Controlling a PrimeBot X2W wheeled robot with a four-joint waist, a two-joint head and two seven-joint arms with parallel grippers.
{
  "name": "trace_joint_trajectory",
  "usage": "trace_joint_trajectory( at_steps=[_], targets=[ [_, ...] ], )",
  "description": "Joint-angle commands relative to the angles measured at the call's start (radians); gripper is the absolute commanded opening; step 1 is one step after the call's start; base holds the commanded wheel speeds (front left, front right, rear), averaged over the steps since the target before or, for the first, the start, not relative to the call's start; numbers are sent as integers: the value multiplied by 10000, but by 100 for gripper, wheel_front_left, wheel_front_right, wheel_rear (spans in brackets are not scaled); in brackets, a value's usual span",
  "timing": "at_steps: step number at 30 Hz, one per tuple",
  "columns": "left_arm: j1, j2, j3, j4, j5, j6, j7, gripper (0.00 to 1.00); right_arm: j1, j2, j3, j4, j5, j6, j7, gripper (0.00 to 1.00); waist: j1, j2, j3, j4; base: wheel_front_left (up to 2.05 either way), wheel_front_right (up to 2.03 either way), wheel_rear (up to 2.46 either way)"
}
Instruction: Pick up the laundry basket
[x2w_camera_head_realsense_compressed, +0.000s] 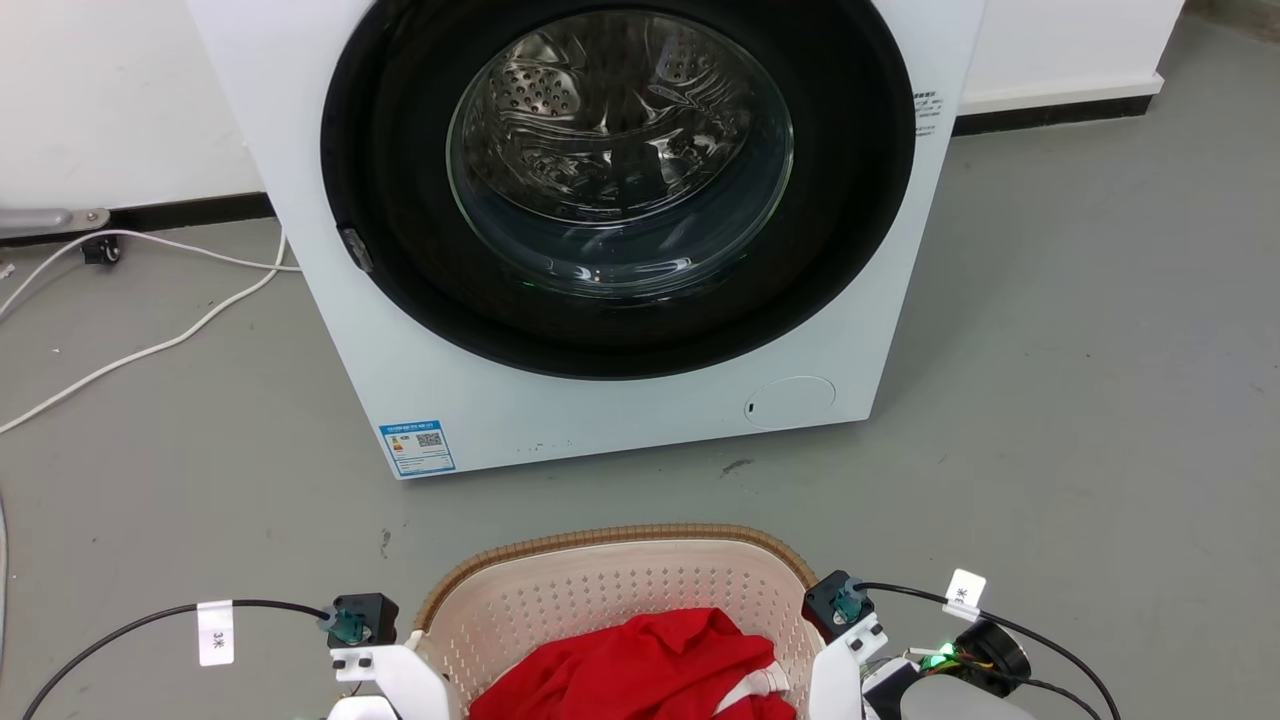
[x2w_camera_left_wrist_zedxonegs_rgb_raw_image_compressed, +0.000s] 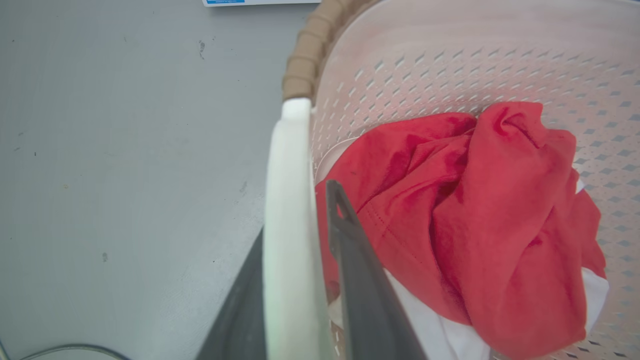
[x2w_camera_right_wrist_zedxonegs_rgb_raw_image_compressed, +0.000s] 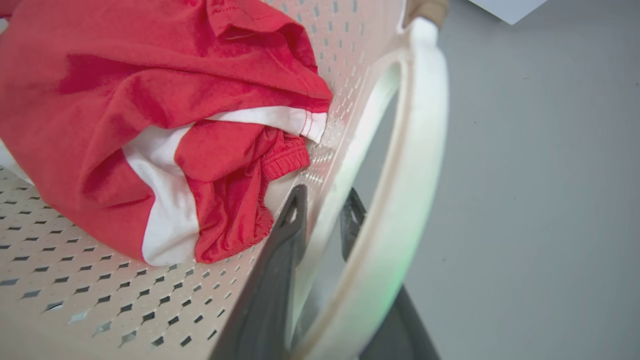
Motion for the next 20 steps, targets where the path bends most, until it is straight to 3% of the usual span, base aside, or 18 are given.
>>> trace_joint_trajectory(
  at_steps=[1,20],
  targets=[
    [-150,209,-43,37,-40,-42,-54,0,-49,-131,116,83,-74,79,8,0,0,0,6,-3,0,0,0],
    [-225,219,-325,69,-333,-42,-99,0,-59,-132,135,118,-58,77,-41,0,0,0,41,19,0,0,0]
  ],
)
